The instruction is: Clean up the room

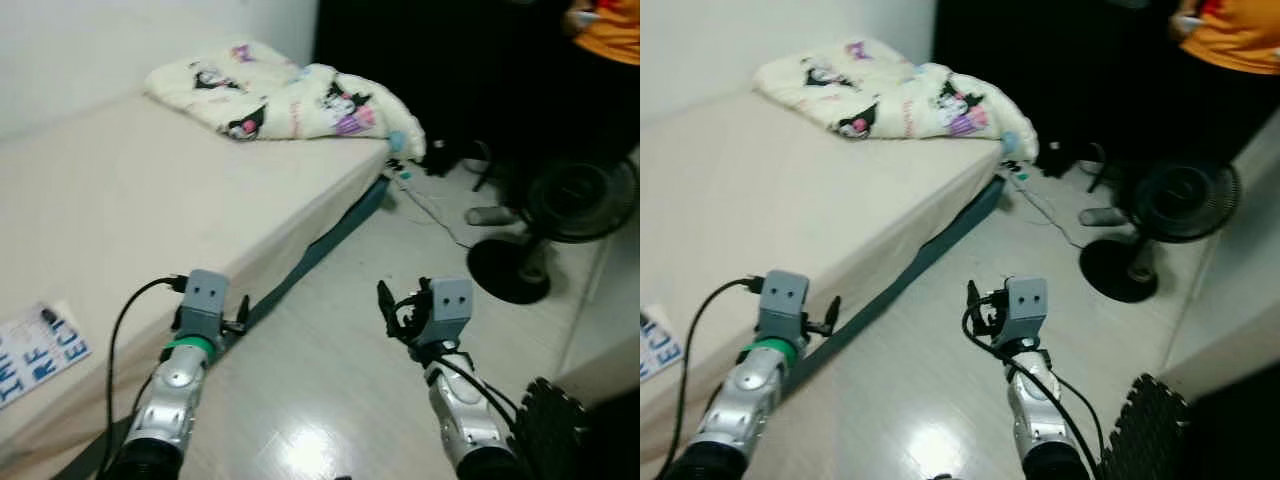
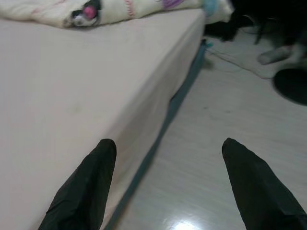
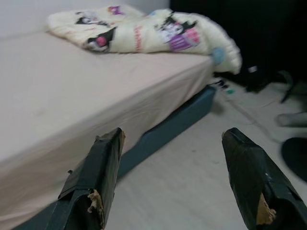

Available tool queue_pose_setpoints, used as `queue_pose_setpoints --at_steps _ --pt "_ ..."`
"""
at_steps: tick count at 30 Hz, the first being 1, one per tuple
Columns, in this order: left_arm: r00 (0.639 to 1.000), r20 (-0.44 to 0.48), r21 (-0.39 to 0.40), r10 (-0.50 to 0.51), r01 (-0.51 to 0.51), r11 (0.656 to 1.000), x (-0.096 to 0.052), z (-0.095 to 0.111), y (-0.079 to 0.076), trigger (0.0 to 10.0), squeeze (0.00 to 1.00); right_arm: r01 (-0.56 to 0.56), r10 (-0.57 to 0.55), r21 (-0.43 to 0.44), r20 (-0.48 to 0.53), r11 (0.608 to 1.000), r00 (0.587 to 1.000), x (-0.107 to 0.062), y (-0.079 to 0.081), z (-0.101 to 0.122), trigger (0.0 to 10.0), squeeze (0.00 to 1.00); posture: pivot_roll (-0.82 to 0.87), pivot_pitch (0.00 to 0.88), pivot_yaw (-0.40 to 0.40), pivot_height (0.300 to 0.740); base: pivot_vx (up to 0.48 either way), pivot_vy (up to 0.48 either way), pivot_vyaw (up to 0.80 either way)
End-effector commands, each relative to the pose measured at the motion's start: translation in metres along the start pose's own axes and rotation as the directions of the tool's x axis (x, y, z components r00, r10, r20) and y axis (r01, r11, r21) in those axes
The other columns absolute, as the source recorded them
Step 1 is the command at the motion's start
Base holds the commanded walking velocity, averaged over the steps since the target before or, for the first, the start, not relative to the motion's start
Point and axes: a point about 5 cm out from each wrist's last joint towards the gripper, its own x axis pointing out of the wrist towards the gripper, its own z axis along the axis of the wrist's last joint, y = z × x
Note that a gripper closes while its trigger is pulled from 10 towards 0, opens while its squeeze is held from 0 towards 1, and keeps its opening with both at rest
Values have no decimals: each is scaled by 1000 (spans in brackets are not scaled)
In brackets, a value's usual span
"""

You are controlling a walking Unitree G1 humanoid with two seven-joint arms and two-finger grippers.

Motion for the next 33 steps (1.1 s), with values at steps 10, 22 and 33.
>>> queue_pose_setpoints --at_steps 10,22,33 --pt "999 -38 1 9 -9 1000 -4 -12 3 10000 0 9 -9 6 -18 1000 1000 -4 0 -6 10000 0 49 22 -11 711 0 0 -781" --pt "999 -44 9 7 -7 1000 -5 -14 2 10000 0 6 -6 5 -13 1000 1000 -4 2 -6 10000 0 52 21 -9 711 0 0 -782" --pt "998 -44 41 -39 41 998 -5 -15 -3 10000 0 33 -33 5 -5 999 999 -5 1 -6 10000 0 34 25 32 711 0 0 -781"
